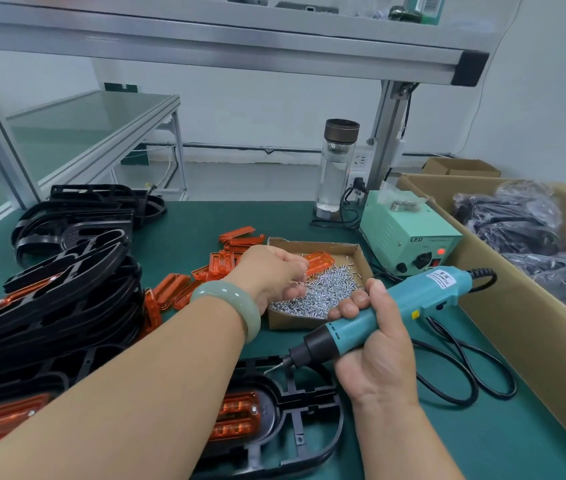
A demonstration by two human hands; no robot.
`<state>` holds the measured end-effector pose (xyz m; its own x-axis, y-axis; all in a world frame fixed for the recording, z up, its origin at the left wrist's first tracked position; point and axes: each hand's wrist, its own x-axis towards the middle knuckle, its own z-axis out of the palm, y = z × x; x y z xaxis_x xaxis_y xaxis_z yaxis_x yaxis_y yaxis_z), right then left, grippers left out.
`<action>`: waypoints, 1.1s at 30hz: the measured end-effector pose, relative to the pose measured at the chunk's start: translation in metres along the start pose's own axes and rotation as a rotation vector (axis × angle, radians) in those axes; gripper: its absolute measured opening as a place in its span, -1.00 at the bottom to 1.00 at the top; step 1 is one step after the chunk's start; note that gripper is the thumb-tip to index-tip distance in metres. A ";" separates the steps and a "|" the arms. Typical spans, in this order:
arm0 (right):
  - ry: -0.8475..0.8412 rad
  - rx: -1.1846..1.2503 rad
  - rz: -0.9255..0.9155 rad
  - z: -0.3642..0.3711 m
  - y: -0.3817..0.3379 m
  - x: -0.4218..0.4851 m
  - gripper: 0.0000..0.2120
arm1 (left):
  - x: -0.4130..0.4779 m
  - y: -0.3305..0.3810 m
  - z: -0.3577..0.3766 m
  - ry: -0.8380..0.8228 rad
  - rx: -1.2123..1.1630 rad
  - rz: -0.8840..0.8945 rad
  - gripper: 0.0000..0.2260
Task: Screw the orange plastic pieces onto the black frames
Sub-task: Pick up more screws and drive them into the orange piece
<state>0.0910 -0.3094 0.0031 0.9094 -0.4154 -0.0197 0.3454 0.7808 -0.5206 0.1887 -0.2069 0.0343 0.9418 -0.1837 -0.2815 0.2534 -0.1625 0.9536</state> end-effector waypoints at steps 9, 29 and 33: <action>0.023 -0.008 -0.005 -0.001 0.000 0.000 -0.84 | -0.011 -0.002 0.000 0.015 -0.201 -0.057 -0.91; 0.047 0.119 -0.026 0.003 -0.009 -0.003 -0.88 | -0.114 -0.037 -0.042 0.146 -0.611 0.079 -0.90; 0.033 0.159 -0.025 0.006 -0.007 -0.011 -0.88 | -0.143 -0.054 -0.045 0.145 -0.751 0.035 -0.81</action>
<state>0.0798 -0.3075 0.0120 0.8929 -0.4488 -0.0372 0.4028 0.8329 -0.3796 0.0502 -0.1286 0.0276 0.9585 -0.0388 -0.2826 0.2561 0.5533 0.7926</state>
